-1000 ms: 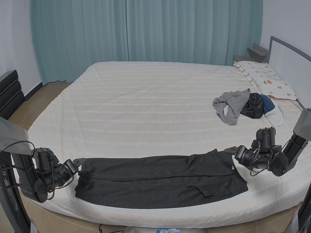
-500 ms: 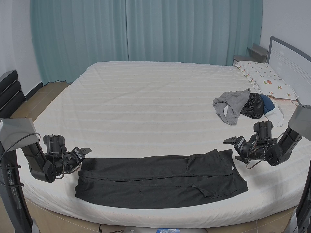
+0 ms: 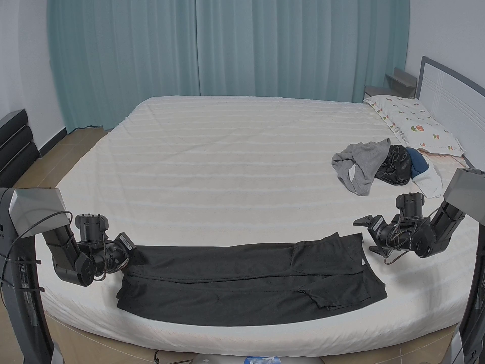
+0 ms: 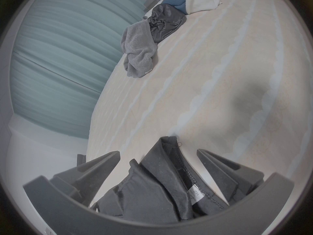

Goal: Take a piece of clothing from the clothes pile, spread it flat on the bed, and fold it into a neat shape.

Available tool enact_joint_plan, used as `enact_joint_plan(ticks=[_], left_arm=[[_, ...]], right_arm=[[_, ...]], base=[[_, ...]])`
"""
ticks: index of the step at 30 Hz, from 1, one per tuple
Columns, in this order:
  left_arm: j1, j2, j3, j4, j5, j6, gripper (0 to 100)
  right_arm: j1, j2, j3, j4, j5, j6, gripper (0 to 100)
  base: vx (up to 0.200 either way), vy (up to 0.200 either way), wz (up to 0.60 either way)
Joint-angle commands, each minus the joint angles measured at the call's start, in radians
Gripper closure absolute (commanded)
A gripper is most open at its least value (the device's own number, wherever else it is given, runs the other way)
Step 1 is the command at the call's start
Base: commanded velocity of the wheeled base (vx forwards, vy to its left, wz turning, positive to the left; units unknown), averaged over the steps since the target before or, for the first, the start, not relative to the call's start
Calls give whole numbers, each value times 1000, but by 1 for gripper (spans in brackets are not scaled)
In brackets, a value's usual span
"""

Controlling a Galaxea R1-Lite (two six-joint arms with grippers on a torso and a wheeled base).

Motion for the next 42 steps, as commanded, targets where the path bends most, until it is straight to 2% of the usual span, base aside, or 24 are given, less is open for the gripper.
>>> enact_joint_plan(ticks=[1,10,11,31,32,38,42], left_arm=[[8,1,-9,-21,14,-38,100],[17,12,-7,-39,14,-43,100],[17,12,-6,-39,14,-43,100],[14,1,10,-39,8,-44,100],[14,1,10,-39,8,-44,0],[17,-22,31,-41,8,-46,0],[39,-109,91,-44,2,-47,0]], right_arm=[[-1,46,-33,-1,2,16,0],[5,78,-63,-1,0,16,0],[5,81,-69,-1,0,16,100],[-9,98,-92,-5,-12,16,100],[-8,96,-91,-7,-12,16,0],[-18,47,-62,-7,-4,25,0],[-20,-28,-2,-7,3,48,0]], base=[[0,0,0],[0,0,0],[0,0,0],[0,0,0],[0,0,0],[0,0,0],[0,0,0]])
